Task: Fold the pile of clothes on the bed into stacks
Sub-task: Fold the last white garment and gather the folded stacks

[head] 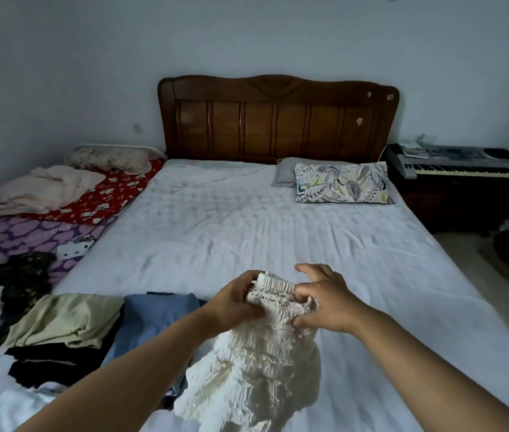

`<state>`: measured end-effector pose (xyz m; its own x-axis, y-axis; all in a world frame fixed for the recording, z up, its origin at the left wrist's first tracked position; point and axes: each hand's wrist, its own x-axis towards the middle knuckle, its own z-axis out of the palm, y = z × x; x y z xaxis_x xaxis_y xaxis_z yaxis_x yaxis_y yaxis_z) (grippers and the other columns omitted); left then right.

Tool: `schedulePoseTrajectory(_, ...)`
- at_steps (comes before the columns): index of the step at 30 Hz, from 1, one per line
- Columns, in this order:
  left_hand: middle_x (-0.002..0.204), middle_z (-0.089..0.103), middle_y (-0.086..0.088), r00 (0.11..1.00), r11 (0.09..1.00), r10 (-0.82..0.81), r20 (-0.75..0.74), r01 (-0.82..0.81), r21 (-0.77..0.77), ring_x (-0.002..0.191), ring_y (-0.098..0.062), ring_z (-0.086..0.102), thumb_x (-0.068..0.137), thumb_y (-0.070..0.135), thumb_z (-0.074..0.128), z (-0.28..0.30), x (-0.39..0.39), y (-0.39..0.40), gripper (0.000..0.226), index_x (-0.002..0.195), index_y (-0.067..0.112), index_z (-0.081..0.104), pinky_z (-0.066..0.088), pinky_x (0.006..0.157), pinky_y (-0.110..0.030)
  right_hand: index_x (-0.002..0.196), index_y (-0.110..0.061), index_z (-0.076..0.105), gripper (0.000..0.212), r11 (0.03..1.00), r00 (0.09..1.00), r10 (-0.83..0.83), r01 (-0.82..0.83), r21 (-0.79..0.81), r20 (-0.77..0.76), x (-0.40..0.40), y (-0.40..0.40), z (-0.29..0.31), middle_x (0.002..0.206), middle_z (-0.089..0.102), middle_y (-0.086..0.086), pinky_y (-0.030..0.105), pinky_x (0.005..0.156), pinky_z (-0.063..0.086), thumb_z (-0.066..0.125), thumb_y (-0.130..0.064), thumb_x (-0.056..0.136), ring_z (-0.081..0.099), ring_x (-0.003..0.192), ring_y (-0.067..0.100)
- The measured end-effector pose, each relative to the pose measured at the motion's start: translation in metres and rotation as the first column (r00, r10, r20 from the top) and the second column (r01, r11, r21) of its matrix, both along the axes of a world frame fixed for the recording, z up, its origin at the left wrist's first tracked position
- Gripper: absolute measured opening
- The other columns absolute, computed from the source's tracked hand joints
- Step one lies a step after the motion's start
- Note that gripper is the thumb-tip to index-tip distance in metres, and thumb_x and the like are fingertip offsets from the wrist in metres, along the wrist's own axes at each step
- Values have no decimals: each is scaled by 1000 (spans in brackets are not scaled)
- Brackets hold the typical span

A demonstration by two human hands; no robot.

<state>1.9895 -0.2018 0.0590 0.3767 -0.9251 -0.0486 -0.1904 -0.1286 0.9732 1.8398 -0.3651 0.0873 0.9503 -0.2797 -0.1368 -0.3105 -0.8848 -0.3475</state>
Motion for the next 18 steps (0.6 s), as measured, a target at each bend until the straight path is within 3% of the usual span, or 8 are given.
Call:
schedulePoseTrajectory(2,102,60,-5,985,997,-25,170,11,80,76,-4,56,79,-1,65,-11,8,-1,72,131,41,36,48,73,-24,68,-28,39,37,983,1000,2,-4,186,8,1,0,-9,104,42,-20,28,81,34,76,-28,73,42,98,12)
schedulePoseTrajectory(3,109,60,-5,956,991,-49,290,11,132,79,-6,54,81,6,65,-17,12,-2,75,134,47,31,48,75,-25,68,-27,37,38,960,1000,-25,20,280,12,1,1,-14,88,41,-15,27,68,33,74,-22,75,40,79,10)
schedulePoseTrajectory(5,105,61,-9,896,976,-103,432,7,217,76,-10,53,83,15,64,-26,14,-6,68,133,48,32,49,75,-28,73,-24,35,33,920,995,-102,89,383,14,0,-1,-26,75,34,-7,27,57,24,67,-15,78,28,63,11)
schedulePoseTrajectory(7,95,60,-5,875,969,-91,476,-32,245,74,-12,54,84,16,64,-32,13,-15,55,129,36,40,46,71,-26,81,-28,38,28,899,984,-175,144,414,38,3,-7,-39,75,38,-4,27,56,25,63,-14,80,28,61,13)
schedulePoseTrajectory(10,116,62,7,813,963,-26,582,-135,233,102,-16,59,83,17,66,-39,20,-34,46,123,26,45,46,80,-22,109,-37,42,43,866,950,-302,239,440,77,18,-20,-51,84,47,-8,22,57,35,66,-14,83,42,60,10)
schedulePoseTrajectory(12,124,60,9,756,965,24,655,-189,183,110,-19,58,83,19,65,-41,29,-50,43,121,24,44,47,84,-28,115,-29,48,42,865,921,-367,287,412,128,32,-33,-54,82,51,-9,17,56,36,69,-13,82,46,61,5)
schedulePoseTrajectory(15,121,61,0,655,972,144,741,-236,19,103,-28,60,83,16,63,-38,40,-74,48,127,20,42,47,77,-31,97,-20,57,28,902,885,-372,273,336,279,51,-57,-50,73,52,-12,15,54,35,71,-5,78,46,58,0)
schedulePoseTrajectory(18,98,68,-8,536,973,220,815,-185,-141,81,-31,63,65,3,73,-44,53,-92,71,131,8,48,46,67,-29,102,-13,59,35,947,870,-300,221,234,391,57,-79,-58,94,53,-6,20,63,35,68,4,73,48,69,7)
